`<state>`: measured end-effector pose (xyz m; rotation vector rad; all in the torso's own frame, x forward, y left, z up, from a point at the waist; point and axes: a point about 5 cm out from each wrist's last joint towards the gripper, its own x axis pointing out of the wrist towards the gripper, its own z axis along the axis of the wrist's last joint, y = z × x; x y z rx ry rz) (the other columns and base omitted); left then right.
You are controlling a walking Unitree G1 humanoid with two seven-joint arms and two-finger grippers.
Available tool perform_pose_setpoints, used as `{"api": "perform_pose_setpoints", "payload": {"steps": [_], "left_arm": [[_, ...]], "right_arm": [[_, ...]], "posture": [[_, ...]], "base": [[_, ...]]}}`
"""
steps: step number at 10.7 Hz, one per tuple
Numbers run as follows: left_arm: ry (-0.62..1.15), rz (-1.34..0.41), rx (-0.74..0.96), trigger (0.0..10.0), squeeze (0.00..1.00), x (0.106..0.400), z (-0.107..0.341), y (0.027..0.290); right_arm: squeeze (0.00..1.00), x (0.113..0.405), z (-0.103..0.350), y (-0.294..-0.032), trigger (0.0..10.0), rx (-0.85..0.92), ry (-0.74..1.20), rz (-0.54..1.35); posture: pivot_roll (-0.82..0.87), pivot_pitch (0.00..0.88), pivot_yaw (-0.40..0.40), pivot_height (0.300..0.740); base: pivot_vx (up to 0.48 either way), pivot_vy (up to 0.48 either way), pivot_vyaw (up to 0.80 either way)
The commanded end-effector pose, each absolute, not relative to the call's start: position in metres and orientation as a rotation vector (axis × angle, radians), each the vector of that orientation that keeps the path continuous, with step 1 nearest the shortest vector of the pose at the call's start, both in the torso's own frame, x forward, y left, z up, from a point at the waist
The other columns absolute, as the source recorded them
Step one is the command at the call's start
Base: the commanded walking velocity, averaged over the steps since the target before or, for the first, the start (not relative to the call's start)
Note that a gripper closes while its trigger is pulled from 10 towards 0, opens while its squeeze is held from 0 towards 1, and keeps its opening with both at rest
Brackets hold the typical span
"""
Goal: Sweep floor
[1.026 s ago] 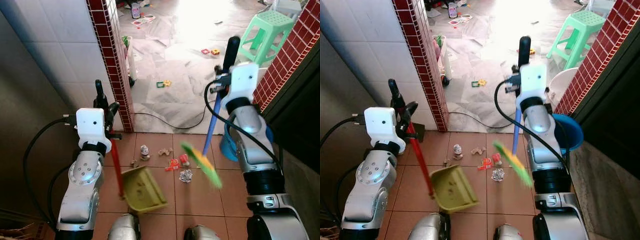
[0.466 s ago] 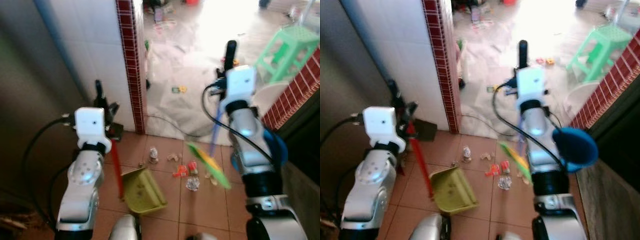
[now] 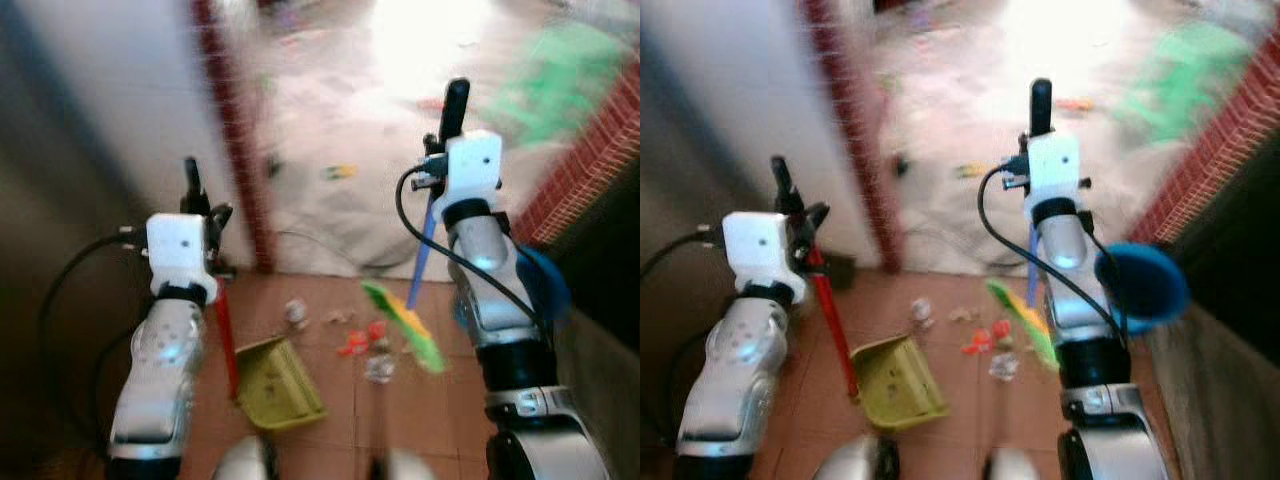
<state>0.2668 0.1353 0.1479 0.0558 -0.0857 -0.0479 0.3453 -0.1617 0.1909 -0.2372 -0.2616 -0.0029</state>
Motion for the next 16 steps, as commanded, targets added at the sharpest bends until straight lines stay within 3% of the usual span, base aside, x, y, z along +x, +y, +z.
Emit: {"api": "perform_pose_setpoints", "payload": {"steps": [1, 5, 13, 16], "left_arm": [[-0.156, -0.04, 0.08, 10.0, 0.0, 0.268, 0.161, 0.139], [-0.146, -0.021, 0.053, 10.0, 0.0, 0.265, 0.159, 0.139], [-0.075, 0.027, 0.168, 10.0, 0.0, 0.258, 0.14, 0.155], [-0.089, 0.01, 0.17, 10.0, 0.0, 0.282, 0.123, 0.145]], "right_arm": [[0.0, 0.347, 0.209, -0.155, 10.0, -0.26, -0.34, 0.002], [0.0, 0.349, 0.204, -0.154, 10.0, -0.254, -0.319, 0.004], [0.0, 0.356, 0.184, -0.154, 10.0, -0.256, -0.224, -0.022], [0.0, 0.358, 0.168, -0.153, 10.0, -0.185, -0.187, -0.044]], "posture": [[0.01, 0.068, 0.024, 0.74], [0.02, 0.065, 0.02, 0.74], [0.03, 0.095, -0.019, 0.74], [0.0, 0.078, -0.003, 0.74]], "base": [[0.368, -0.304, 0.0], [0.0, 0.0, 0.0], [0.0, 0.0, 0.0], [0.0, 0.0, 0.0]]}}
